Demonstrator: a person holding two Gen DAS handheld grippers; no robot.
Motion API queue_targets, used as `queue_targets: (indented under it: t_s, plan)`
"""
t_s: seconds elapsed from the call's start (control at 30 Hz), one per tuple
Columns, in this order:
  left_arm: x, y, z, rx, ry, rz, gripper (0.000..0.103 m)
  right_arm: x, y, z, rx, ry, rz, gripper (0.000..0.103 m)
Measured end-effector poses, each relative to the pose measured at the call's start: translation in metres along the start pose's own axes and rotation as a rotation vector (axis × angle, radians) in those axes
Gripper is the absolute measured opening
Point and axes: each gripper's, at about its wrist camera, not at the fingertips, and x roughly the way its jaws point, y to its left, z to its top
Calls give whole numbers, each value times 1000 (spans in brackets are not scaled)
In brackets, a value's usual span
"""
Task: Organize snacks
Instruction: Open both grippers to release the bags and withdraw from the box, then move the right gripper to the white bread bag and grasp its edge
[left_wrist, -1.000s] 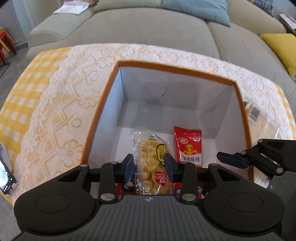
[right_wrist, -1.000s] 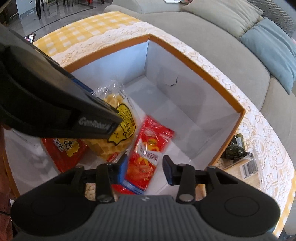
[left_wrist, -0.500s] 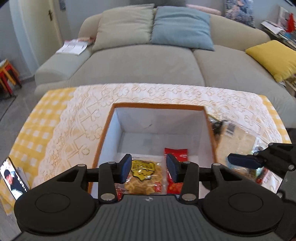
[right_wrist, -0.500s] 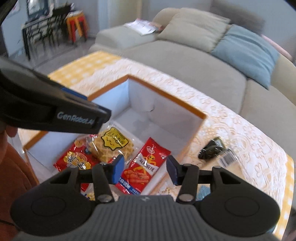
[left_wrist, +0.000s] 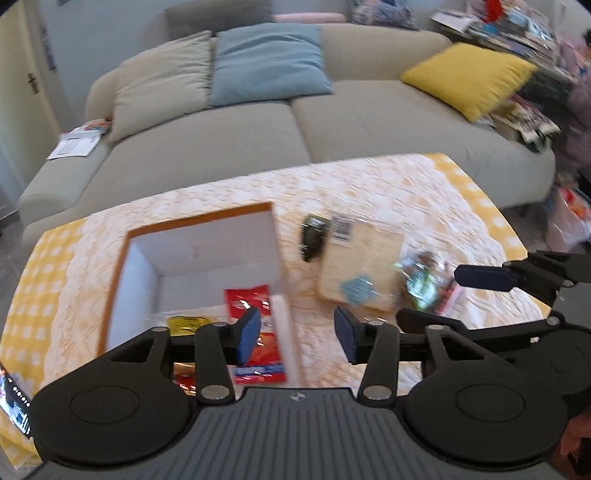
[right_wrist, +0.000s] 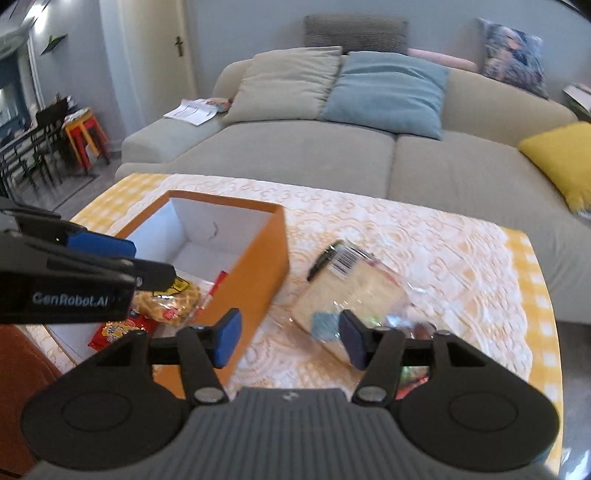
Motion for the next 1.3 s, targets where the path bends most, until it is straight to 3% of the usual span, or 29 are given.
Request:
queue_targets:
  t_s: [0.4,0.57,0.77,0.9,1.07,1.17,1.3]
  plan:
    - [19,-38,-6,68,48,-101,58,15,-67,-44,32,99,-91,68]
    - [33,-51,-5,108,58,-110,58,30,-98,-60,152,153,-89,68]
    - [54,-58,4,76,67,-189,58,46,-122,-60,285,177,-68,68]
    - [71,-63,12,80,68,-205,58,55,-132,-56,382,180,-81,61]
    - [97,-66,21,46,93,-253,58,69,-143,-55,462,202,-68,60]
    - [111,-69,23,45,110,-232,58,75,-146,-52,471,201,-82,47]
    - [124,-64,24,46,125,-188,58,76,-150,-39,442,127,-74,46]
